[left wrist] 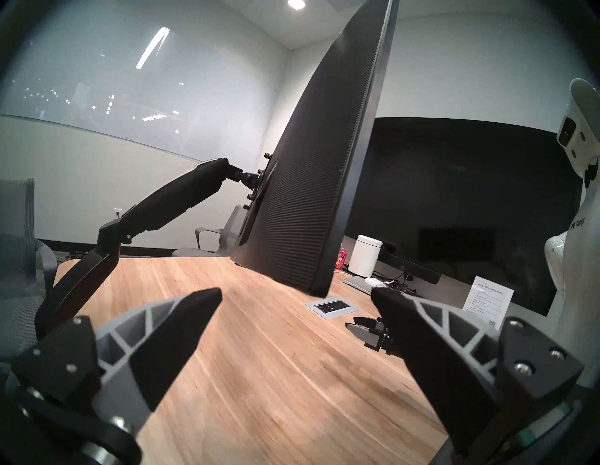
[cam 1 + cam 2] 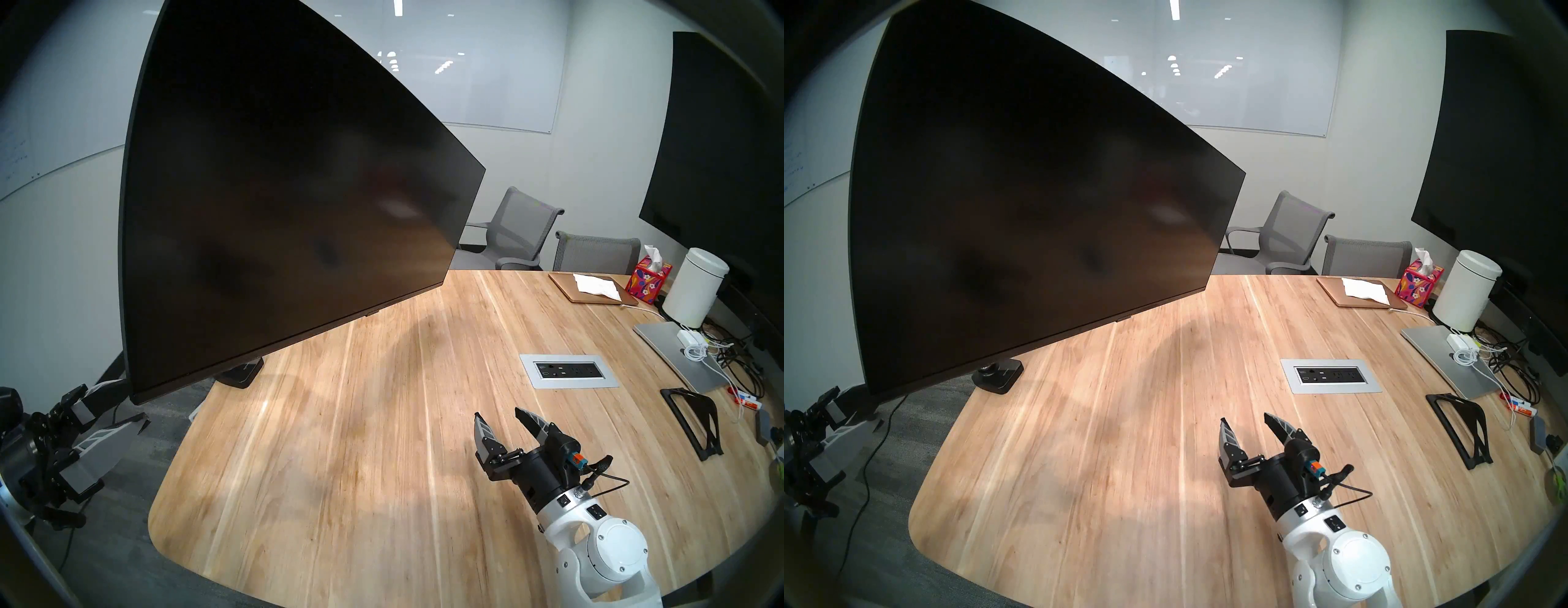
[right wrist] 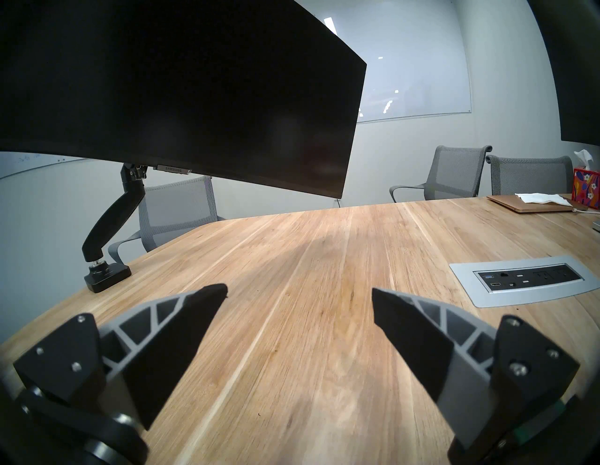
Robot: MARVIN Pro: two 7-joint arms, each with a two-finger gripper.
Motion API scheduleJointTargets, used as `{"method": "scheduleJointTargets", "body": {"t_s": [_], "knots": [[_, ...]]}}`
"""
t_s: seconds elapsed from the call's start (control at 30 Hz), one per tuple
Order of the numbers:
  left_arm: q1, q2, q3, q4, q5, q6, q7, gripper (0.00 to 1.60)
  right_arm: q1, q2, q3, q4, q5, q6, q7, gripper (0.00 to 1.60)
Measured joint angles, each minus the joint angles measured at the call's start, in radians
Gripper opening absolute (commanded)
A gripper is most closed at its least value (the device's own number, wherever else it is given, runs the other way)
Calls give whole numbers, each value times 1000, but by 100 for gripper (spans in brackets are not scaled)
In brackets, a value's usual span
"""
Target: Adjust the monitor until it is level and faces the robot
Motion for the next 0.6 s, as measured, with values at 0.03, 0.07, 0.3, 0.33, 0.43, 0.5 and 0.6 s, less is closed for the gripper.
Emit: {"method": "scheduleJointTargets", "body": {"t_s": [0.03, 0.07, 0.3, 0.33, 0.43, 0.5, 0.6], "knots": [[1, 1, 2, -3, 0, -2, -1, 160, 0, 0, 0, 0, 0, 0, 0, 160], [1, 2, 5, -7, 0, -5, -2, 160, 0, 0, 0, 0, 0, 0, 0, 160], [-1, 9, 26, -26, 3, -13, -6, 160, 0, 0, 0, 0, 0, 0, 0, 160], [-2, 9, 27, -28, 3, -13, -7, 160, 0, 0, 0, 0, 0, 0, 0, 160], [-10, 13, 27, -37, 2, -14, -7, 160, 0, 0, 0, 0, 0, 0, 0, 160], [-15, 15, 27, -41, 2, -14, -4, 160, 0, 0, 0, 0, -1, 0, 0, 160], [-23, 18, 25, -46, 1, -13, 5, 160, 0, 0, 0, 0, -1, 0, 0, 160]]}}
